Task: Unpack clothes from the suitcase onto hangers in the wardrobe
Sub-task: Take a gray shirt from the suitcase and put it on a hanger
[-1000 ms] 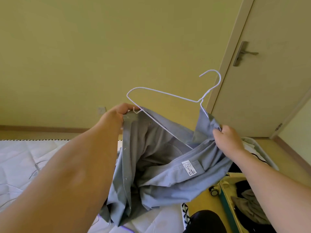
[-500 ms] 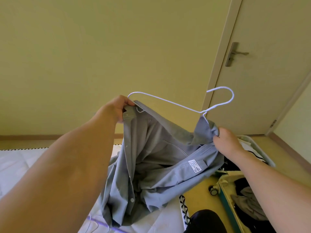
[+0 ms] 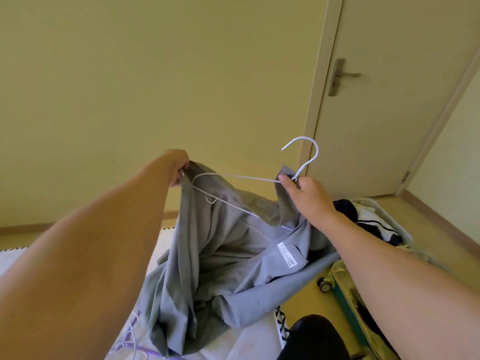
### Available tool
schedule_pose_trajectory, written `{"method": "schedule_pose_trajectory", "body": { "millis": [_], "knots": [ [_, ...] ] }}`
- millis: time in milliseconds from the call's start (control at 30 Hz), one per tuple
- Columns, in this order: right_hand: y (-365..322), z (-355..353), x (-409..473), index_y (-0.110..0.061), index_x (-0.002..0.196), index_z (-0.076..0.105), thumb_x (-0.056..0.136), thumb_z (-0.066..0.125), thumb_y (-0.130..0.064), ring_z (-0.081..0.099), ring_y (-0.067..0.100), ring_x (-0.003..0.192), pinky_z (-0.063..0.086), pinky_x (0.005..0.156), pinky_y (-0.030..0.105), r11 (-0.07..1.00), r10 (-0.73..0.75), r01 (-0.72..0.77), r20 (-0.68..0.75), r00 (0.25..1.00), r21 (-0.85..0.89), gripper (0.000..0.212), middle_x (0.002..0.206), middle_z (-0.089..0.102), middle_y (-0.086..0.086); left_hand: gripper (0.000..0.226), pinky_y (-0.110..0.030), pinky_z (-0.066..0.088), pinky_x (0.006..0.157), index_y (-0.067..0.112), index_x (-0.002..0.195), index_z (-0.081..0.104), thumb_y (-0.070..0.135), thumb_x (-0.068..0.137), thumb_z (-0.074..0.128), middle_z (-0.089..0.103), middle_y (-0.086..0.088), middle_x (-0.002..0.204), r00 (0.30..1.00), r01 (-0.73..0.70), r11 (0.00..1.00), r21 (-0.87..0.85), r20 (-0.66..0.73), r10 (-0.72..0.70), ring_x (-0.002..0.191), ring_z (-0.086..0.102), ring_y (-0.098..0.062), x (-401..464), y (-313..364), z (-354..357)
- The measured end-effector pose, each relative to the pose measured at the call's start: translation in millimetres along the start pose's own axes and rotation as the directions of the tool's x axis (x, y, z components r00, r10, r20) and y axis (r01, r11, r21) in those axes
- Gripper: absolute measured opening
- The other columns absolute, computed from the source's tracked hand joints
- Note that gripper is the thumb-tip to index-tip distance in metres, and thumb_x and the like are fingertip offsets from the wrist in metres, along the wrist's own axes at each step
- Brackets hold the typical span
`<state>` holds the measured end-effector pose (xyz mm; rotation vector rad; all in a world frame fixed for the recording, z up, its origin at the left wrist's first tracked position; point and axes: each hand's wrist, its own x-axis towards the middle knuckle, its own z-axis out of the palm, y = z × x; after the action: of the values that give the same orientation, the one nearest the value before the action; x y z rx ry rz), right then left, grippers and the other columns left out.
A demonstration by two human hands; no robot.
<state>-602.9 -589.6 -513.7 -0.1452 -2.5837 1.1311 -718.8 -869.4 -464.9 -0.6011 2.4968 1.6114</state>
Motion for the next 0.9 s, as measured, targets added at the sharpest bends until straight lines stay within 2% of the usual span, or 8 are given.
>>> {"method": "schedule_pose_trajectory", "body": {
  "millis": [67, 167, 367, 500, 633, 733, 800, 900],
  "knots": [
    [-3.3, 1.6, 2.0, -0.022, 0.056, 0.036, 0.096, 0.044, -0.055, 0.041, 0.020, 0.054, 0.029, 0.052, 0.032, 0.998, -0.014, 0.013, -0.023, 1.000, -0.056, 0.053, 0.054, 0.041, -0.003, 0.021, -0.025, 0.052, 0.045, 0.010, 0.069, 0.042, -0.001, 0.087, 0.044, 0.039, -0.007, 0.059, 0.990, -0.120, 0.993, -0.018, -0.075, 0.118, 0.037, 0.045, -0.016, -0.1, 2.3, 11.0],
    [-4.8, -2.3, 6.8, -0.019, 0.055, 0.036, 0.096, 0.044, -0.054, 0.041, 0.020, 0.052, 0.027, 0.049, 0.032, 0.993, -0.061, 0.058, -0.026, 0.998, -0.104, 0.054, 0.053, 0.041, -0.001, 0.014, -0.046, 0.061, 0.063, 0.004, 0.071, 0.052, 0.000, 0.082, 0.047, 0.056, -0.015, 0.064, 0.966, -0.203, 0.979, 0.015, -0.162, 0.203, 0.060, 0.066, -0.032, -2.5, 1.5, 13.1],
    [6.3, -14.0, 8.7, -0.016, 0.059, 0.039, 0.097, 0.044, -0.053, 0.046, 0.022, 0.055, 0.027, 0.050, 0.031, 0.908, -0.092, 0.131, 0.117, 0.989, -0.399, 0.053, 0.055, 0.044, -0.002, 0.022, -0.033, 0.055, 0.056, 0.007, 0.076, 0.060, -0.002, 0.083, 0.041, 0.051, -0.010, 0.070, 0.941, -0.328, 0.934, -0.142, -0.140, 0.309, 0.056, 0.052, -0.023, -17.9, 7.9, 10.4],
    [-2.2, -8.3, 15.1, -0.018, 0.068, 0.050, 0.098, 0.043, -0.049, 0.056, 0.031, 0.071, 0.037, 0.059, 0.036, 0.990, -0.002, -0.004, -0.043, 0.999, -0.138, 0.044, 0.066, 0.055, 0.002, 0.025, -0.023, 0.049, 0.045, 0.007, 0.073, 0.055, -0.012, 0.083, 0.043, 0.043, -0.008, 0.059, 0.888, -0.270, 0.904, -0.331, 0.279, 0.367, 0.039, 0.042, -0.014, -73.9, 20.8, 42.6],
    [-28.6, -6.2, 24.5, -0.017, 0.068, 0.052, 0.095, 0.051, -0.046, 0.052, 0.022, 0.065, 0.040, 0.063, 0.036, 0.989, -0.022, 0.038, -0.115, 0.993, 0.140, 0.040, 0.063, 0.055, 0.000, 0.015, -0.040, 0.057, 0.069, 0.009, 0.087, 0.057, 0.000, 0.092, 0.046, 0.056, -0.011, 0.064, 0.557, -0.263, 0.962, -0.076, 0.802, 0.216, 0.058, 0.059, -0.025, -105.4, 35.5, 38.9],
    [-52.1, -22.7, 30.1, -0.021, 0.062, 0.037, 0.095, 0.054, -0.043, 0.038, 0.017, 0.054, 0.030, 0.057, 0.033, 0.976, -0.074, 0.100, -0.136, 0.988, 0.193, 0.043, 0.056, 0.039, -0.004, 0.019, -0.026, 0.051, 0.061, 0.010, 0.094, 0.063, 0.002, 0.086, 0.048, 0.062, -0.010, 0.085, 0.789, -0.558, 0.825, 0.091, 0.365, 0.494, 0.073, 0.057, -0.025, -90.6, 55.7, 27.2],
    [-64.7, -38.3, 33.8, -0.022, 0.062, 0.035, 0.095, 0.054, -0.040, 0.035, 0.015, 0.053, 0.029, 0.057, 0.033, 0.968, -0.116, 0.148, -0.161, 0.980, 0.203, 0.043, 0.055, 0.036, -0.006, 0.039, -0.036, 0.044, 0.087, 0.018, 0.118, 0.055, 0.008, 0.081, 0.048, 0.053, -0.008, 0.117, 0.715, -0.618, 0.583, 0.528, 0.070, 0.695, 0.105, 0.050, -0.030, -73.4, 57.7, 21.4],
    [-80.6, -60.2, 42.9, -0.022, 0.064, 0.037, 0.095, 0.054, -0.041, 0.037, 0.016, 0.056, 0.032, 0.060, 0.033, 0.963, -0.145, 0.186, -0.209, 0.967, 0.194, 0.041, 0.059, 0.037, -0.006, 0.042, -0.039, 0.035, 0.095, 0.017, 0.126, 0.051, 0.015, 0.084, 0.045, 0.051, -0.012, 0.130, 0.713, -0.571, 0.385, 0.725, 0.206, 0.670, 0.119, 0.045, -0.033, -67.9, 60.4, 18.8]
  ]
}}
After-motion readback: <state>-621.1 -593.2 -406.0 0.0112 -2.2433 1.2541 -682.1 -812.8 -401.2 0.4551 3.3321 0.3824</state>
